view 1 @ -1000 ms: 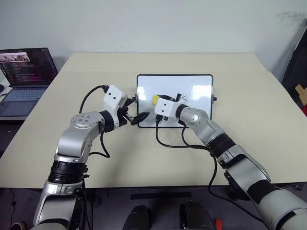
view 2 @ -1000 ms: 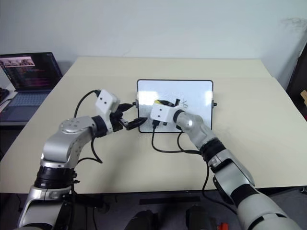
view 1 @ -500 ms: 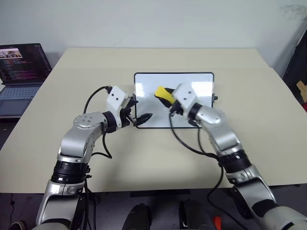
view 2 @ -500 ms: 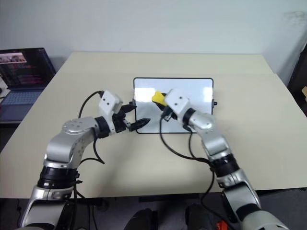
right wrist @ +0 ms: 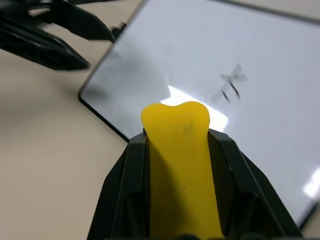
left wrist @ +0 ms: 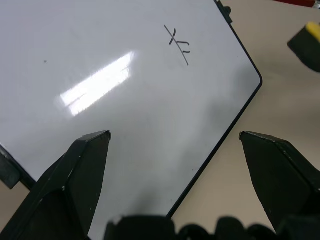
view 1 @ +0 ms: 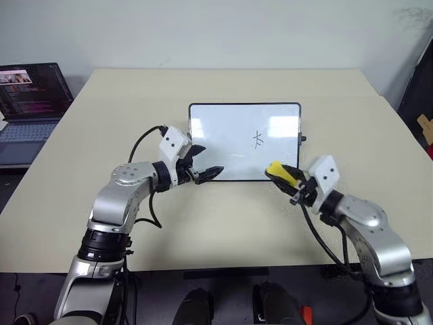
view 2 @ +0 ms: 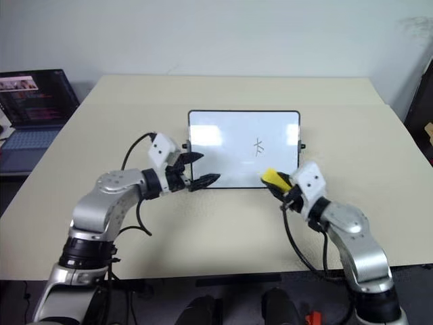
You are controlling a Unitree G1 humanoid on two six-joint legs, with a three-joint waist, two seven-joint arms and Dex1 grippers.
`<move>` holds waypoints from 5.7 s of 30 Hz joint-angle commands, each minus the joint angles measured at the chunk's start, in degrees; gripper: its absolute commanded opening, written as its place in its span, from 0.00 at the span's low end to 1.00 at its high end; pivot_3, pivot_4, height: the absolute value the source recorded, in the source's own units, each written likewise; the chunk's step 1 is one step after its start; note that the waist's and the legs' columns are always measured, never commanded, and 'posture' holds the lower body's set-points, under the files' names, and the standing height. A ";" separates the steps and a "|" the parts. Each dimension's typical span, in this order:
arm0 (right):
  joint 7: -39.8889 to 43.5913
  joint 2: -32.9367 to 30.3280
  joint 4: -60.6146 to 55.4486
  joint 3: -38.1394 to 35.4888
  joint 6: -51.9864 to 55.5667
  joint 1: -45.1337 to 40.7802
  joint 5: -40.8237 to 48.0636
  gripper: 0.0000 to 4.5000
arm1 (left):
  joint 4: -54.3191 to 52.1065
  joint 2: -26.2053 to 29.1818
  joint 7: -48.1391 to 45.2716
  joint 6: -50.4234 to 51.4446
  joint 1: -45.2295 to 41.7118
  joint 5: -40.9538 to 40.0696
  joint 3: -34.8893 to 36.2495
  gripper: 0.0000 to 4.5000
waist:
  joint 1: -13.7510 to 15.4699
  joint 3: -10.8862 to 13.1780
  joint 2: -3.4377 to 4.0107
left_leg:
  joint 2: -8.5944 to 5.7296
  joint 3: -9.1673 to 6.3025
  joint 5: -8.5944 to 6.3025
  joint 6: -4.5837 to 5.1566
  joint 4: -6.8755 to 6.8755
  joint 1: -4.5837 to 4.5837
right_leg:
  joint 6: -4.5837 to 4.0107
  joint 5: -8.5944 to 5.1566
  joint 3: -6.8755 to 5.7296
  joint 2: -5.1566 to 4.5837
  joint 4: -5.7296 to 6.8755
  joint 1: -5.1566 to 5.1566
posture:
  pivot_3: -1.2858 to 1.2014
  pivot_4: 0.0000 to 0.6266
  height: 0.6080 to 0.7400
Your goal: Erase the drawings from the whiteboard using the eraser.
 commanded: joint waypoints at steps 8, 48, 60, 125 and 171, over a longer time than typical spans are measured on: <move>-8.06 3.43 -2.39 -0.74 -5.15 2.18 -1.44 0.27 | -2.27 -2.24 1.87 -0.82 0.57 -0.89 0.63 1.00 | -0.01 0.00 0.00 | -0.02 0.01 0.01 0.00 0.04 0.05 | 0.00 0.00 0.00 0.03 0.10 0.01 | 0.52 0.24 1.00; -11.70 5.40 60.48 13.92 -37.03 -31.53 -25.20 0.27 | 1.98 -4.62 5.12 -0.60 -4.75 -0.38 0.30 1.00 | -0.22 -0.07 -0.03 | -0.03 0.15 0.05 -0.03 0.14 0.29 | -0.02 0.03 0.07 0.02 0.29 0.15 | 0.52 0.24 1.00; -8.80 3.60 53.27 16.85 -36.49 -28.94 -28.16 0.27 | 4.18 -3.46 5.59 -1.40 -4.92 1.44 0.26 1.00 | -0.51 -0.13 -0.08 | 0.05 0.14 0.16 0.02 0.12 1.27 | -0.05 0.09 0.11 0.30 0.28 1.11 | 0.52 0.24 1.00; -10.32 4.97 44.28 16.50 -23.80 -26.56 -32.08 0.27 | 1.86 -2.37 3.94 0.02 -2.84 1.35 -0.47 1.00 | -0.69 -0.07 -0.13 | 0.09 0.13 0.07 0.02 -0.04 1.03 | -0.04 0.07 0.10 0.11 0.08 0.88 | 0.52 0.24 1.00; -21.43 5.38 15.12 -19.33 10.57 -6.07 -4.94 0.27 | 12.47 -18.77 -19.11 -12.80 -18.57 5.06 -22.22 1.00 | 0.02 -0.04 0.15 | 0.00 -0.08 -0.04 0.15 -0.04 0.18 | 0.10 0.06 -0.06 0.29 -0.54 0.52 | 0.52 0.24 1.00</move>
